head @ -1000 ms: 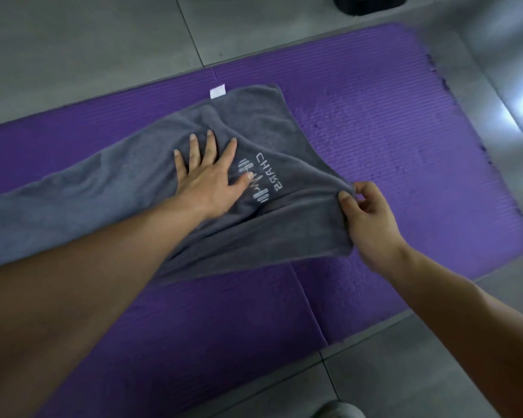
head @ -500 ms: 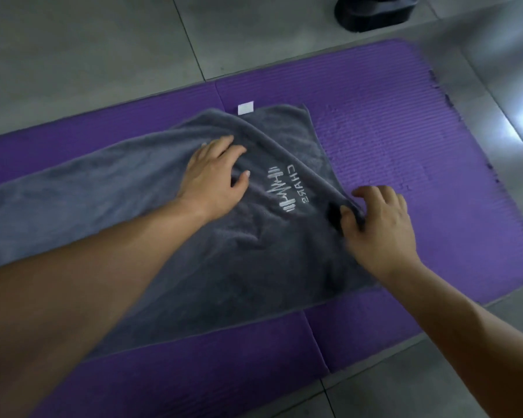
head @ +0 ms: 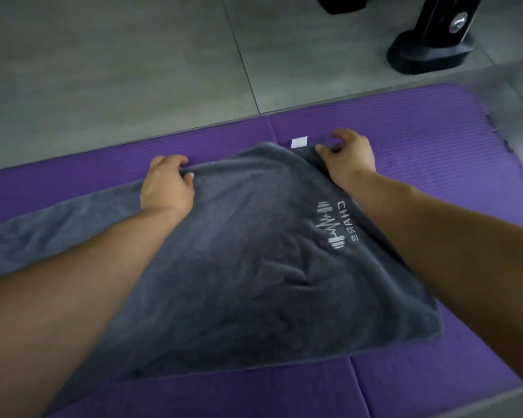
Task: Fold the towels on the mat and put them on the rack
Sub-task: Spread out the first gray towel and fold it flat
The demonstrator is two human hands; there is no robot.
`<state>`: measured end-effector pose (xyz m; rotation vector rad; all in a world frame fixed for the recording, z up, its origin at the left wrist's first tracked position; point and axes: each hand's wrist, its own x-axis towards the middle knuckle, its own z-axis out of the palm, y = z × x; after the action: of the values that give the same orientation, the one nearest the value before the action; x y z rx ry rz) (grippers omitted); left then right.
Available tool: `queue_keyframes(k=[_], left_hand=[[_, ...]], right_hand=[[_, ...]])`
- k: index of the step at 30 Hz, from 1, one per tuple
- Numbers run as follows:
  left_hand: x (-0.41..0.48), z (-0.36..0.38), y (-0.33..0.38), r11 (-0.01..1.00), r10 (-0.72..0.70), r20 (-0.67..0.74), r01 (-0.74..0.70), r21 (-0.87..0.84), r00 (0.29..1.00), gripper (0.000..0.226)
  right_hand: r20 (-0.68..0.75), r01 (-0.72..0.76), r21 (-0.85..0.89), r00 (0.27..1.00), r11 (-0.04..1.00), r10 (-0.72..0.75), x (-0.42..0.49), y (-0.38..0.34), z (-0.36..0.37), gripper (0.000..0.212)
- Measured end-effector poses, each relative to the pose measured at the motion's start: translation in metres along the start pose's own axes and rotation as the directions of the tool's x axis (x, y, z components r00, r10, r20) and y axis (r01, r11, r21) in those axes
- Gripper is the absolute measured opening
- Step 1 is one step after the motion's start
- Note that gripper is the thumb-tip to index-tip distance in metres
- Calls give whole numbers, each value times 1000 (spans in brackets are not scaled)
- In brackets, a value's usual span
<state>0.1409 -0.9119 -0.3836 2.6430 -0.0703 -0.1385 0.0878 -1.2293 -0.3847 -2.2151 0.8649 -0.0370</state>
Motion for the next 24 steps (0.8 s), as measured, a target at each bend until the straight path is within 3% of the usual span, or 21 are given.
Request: queue_keyframes(k=[3, 10, 13, 16, 18, 21, 24], left_hand=[[1, 0, -1, 998, -54, -30, 53, -32, 998, 21], [13, 1, 9, 994, -44, -89, 35, -103, 995, 18], [19, 5, 20, 993, 20, 4, -19, -118, 1000, 33], [16, -4, 17, 992, 78, 20, -76, -97, 997, 42], [14, -17, 1, 997, 77, -14, -77, 31, 997, 40], [10, -46, -45, 964, -83, -2, 80, 253, 997, 42], [1, -81, -106, 916, -246, 5, 230, 329, 969, 44]], right_hand=[[15, 41, -137, 999, 990, -40, 3, -1, 2, 15], [-142, 20, 112, 990, 993, -4, 27, 1, -22, 23], [-96, 27, 34, 995, 999, -23, 30, 1, -24, 30], [-43, 174, -160, 982, 972, -183, 9, -17, -13, 33], [30, 307, -226, 951, 924, -308, -12, -37, 3, 32], [197, 442, -112, 888, 890, -416, -44, -77, 39, 26], [322, 483, 1, 829, 876, -457, -72, -121, 81, 23]])
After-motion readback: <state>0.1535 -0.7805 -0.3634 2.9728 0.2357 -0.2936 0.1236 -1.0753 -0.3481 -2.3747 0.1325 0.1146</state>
